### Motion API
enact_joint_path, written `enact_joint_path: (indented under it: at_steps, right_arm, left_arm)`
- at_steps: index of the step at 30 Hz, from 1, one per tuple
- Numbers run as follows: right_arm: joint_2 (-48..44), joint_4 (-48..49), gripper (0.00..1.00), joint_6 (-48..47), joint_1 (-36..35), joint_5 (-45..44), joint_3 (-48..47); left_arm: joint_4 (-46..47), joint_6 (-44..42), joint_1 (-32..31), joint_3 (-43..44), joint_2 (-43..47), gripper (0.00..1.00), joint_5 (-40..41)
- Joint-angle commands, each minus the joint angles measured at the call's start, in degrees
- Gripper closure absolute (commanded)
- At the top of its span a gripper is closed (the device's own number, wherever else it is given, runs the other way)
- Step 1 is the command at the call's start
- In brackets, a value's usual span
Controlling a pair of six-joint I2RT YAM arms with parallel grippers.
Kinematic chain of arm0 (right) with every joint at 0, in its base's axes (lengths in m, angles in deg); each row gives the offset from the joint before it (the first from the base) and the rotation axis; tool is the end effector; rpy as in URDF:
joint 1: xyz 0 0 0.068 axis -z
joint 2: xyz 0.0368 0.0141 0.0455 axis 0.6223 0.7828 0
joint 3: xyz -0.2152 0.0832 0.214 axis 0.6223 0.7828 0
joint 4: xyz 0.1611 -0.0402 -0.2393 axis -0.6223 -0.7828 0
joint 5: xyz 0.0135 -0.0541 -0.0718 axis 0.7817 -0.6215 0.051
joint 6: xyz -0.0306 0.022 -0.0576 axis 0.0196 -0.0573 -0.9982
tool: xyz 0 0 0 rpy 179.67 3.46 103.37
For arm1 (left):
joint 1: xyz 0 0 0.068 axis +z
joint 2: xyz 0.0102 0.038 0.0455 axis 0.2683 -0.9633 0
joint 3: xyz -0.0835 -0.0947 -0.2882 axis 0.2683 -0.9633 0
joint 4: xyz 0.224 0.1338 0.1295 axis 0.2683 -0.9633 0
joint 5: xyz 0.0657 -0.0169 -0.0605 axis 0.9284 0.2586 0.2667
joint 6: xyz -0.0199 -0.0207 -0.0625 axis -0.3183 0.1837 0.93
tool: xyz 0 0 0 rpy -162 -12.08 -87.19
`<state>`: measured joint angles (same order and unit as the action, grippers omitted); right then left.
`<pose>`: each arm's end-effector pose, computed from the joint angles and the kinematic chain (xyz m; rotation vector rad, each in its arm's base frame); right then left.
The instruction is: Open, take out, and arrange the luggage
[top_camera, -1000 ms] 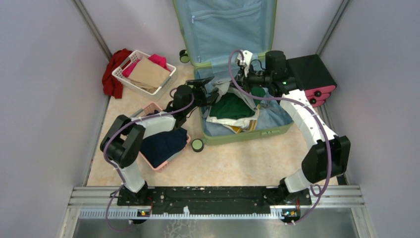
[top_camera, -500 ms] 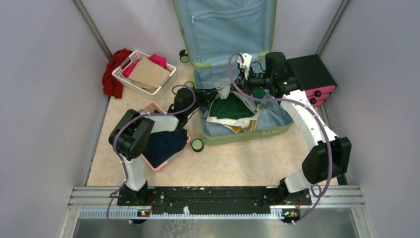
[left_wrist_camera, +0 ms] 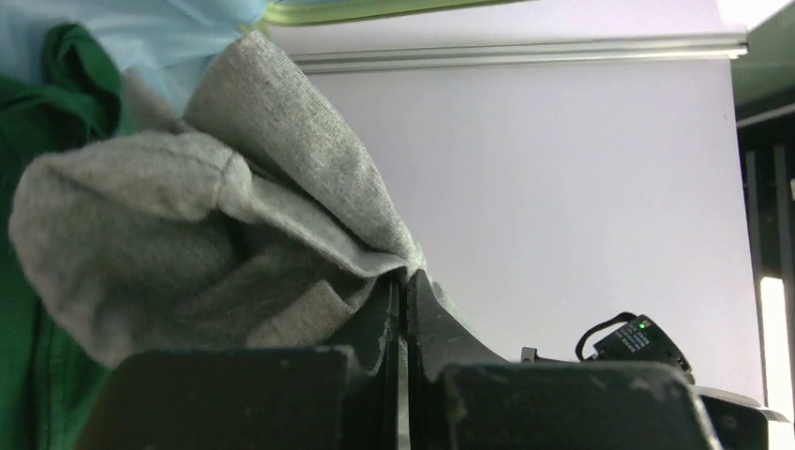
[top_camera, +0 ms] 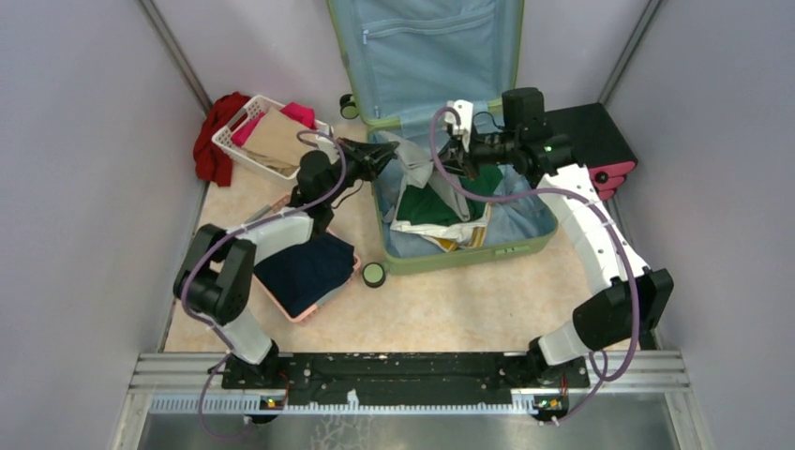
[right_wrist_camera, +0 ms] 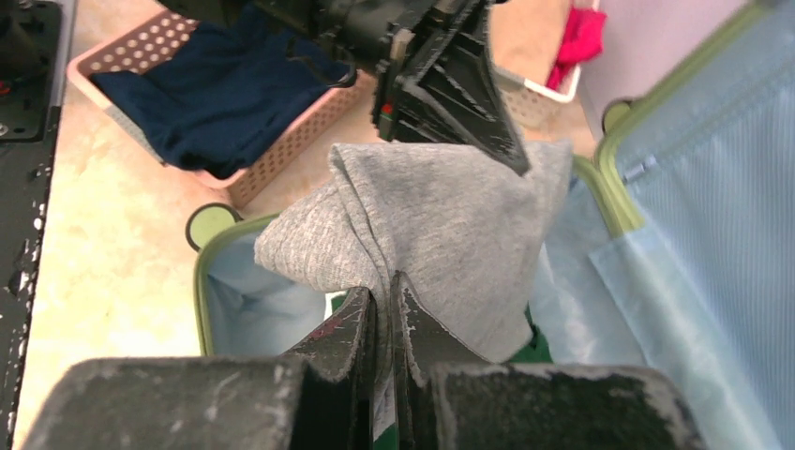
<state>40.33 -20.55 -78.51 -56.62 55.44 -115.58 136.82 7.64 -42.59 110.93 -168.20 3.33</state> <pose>0.3195 0.1517 0.4471 -1.3841 1.3940 0.7363 0.3846 -0.2091 0.2868 -0.7320 1.6099 -1.7231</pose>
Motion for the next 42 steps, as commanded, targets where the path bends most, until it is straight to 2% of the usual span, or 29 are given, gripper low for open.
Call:
enact_joint_path:
  at_steps: [1,7,11,17,22,28,34,42]
  right_arm:
    - [0.82,-4.09,1.0,-6.17,-6.14,-0.72,-6.02]
    - [5.98,-3.53,1.0,-4.63,-13.23,-1.63,-12.73]
    - [10.25,-2.51,1.0,-3.45,-18.08,-2.67,-17.45]
    - [16.81,1.66,1.0,0.98,-22.38,-2.13,-23.56]
    - [22.43,4.28,1.0,2.6,-25.24,-2.89,-26.37]
    - [27.83,6.98,1.0,3.78,-27.33,-4.54,-29.49]
    - [30.2,8.26,1.0,3.92,-28.37,-5.51,-29.91]
    - [30.3,8.73,1.0,3.95,-28.56,-6.26,-29.84]
  left_arm:
    - [-1.5,-7.95,1.81,-1.41,7.04,1.0,-3.43]
    - [-10.78,-16.31,5.5,-6.82,20.1,1.0,-2.81]
    - [-16.25,-20.1,8.05,-12.84,31.85,1.0,2.26]
    - [-35.43,-26.36,13.44,-16.38,49.21,1.0,8.23]
    - [-45.59,-28.56,14.96,-17.94,58.81,1.0,16.04]
    - [-54.25,-30.24,15.46,-17.3,61.48,1.0,21.58]
    - [-53.23,-31.19,16.39,-18.46,60.6,1.0,21.5]
    - [-50.6,-32.25,19.85,-15.54,54.98,1.0,16.34]
